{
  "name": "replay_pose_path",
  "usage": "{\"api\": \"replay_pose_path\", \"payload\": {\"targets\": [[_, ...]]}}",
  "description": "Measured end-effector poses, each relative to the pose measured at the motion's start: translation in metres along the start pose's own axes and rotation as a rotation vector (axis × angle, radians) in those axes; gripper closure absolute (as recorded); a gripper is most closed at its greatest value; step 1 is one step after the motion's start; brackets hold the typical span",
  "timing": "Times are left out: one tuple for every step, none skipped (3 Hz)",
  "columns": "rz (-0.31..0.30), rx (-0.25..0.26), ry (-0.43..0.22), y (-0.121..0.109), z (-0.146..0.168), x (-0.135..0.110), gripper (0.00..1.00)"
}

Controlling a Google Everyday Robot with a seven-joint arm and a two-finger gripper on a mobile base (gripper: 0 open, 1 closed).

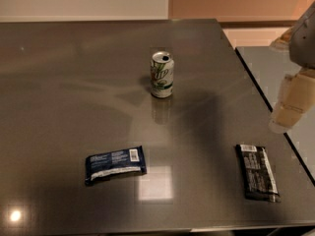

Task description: Move 7up can near rxbar chocolate

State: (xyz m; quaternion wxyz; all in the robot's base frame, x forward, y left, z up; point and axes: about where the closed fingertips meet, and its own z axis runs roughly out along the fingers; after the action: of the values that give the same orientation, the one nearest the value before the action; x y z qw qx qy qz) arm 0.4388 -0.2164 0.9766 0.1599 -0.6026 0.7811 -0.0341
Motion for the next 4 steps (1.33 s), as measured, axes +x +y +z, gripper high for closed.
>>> {"api": "replay_pose_path", "payload": {"targets": [[0.006, 0.005, -0.007, -0.002, -0.001, -0.002, 0.00], [0.037, -0.001, -0.054, -0.028, 0.008, -0.021, 0.00], [0.062, 0.001, -0.136, -0.068, 0.028, -0.055, 0.00], [0.057, -0.003, -0.212, -0.098, 0.050, -0.092, 0.00]]}}
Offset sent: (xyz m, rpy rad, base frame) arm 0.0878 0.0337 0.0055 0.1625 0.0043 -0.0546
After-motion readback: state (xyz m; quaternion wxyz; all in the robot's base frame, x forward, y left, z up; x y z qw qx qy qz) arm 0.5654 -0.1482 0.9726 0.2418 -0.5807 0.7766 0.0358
